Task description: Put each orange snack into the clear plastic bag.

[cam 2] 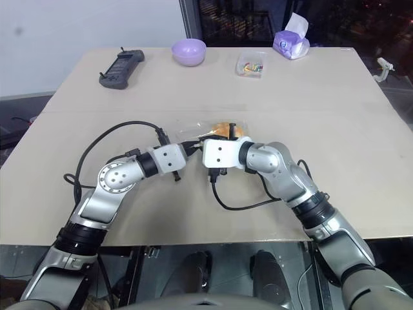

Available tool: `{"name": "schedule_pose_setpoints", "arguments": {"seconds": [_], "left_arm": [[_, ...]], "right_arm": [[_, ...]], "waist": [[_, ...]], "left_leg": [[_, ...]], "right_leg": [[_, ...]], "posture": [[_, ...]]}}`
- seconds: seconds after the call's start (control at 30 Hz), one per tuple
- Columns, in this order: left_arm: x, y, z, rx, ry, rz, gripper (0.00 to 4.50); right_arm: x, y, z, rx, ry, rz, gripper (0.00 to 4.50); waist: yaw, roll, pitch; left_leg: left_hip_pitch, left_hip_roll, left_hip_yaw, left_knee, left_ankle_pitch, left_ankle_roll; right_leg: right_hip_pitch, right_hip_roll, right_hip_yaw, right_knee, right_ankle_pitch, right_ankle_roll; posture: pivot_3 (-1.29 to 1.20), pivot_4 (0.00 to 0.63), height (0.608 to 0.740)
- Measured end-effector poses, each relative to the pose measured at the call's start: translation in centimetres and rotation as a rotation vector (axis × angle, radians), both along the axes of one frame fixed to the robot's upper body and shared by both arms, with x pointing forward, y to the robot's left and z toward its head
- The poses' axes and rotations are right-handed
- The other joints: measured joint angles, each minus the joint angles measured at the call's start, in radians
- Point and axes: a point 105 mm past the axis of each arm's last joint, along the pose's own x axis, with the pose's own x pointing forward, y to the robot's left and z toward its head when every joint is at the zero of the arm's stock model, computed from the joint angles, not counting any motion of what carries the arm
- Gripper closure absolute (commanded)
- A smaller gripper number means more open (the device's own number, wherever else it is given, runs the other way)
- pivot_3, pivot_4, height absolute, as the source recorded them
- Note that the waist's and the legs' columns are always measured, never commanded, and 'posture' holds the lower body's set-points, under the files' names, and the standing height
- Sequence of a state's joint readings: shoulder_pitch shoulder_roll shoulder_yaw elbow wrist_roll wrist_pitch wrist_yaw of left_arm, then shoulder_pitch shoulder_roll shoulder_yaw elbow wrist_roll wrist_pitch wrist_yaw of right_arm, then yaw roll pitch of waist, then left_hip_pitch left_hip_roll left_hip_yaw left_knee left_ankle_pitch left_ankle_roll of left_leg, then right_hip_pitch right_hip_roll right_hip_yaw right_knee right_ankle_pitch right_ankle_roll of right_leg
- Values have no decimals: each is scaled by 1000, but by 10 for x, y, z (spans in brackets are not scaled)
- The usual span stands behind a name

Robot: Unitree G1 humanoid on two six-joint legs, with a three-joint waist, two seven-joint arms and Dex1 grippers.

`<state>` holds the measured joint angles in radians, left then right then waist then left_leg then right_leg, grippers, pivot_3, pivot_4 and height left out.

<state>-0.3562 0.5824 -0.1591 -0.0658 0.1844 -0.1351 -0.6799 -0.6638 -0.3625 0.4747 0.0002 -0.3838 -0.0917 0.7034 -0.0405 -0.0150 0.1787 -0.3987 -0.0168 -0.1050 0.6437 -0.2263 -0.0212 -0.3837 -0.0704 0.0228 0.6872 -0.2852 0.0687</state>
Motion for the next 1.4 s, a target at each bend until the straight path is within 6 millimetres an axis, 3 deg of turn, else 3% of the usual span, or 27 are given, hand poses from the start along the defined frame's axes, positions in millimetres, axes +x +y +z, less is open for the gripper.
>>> {"name": "schedule_pose_setpoints", "arguments": {"seconds": [1.4], "left_arm": [[0, 0, -2, 48, -31, -3, 4500]], "right_arm": [[-1, 4, -4, -4, 37, 16, 3569]], "waist": [[0, 0, 0]], "left_leg": [[0, 0, 0, 0, 0, 0]], "right_leg": [[0, 0, 0, -1, 0, 0]], "posture": [[0, 150, 718]]}}
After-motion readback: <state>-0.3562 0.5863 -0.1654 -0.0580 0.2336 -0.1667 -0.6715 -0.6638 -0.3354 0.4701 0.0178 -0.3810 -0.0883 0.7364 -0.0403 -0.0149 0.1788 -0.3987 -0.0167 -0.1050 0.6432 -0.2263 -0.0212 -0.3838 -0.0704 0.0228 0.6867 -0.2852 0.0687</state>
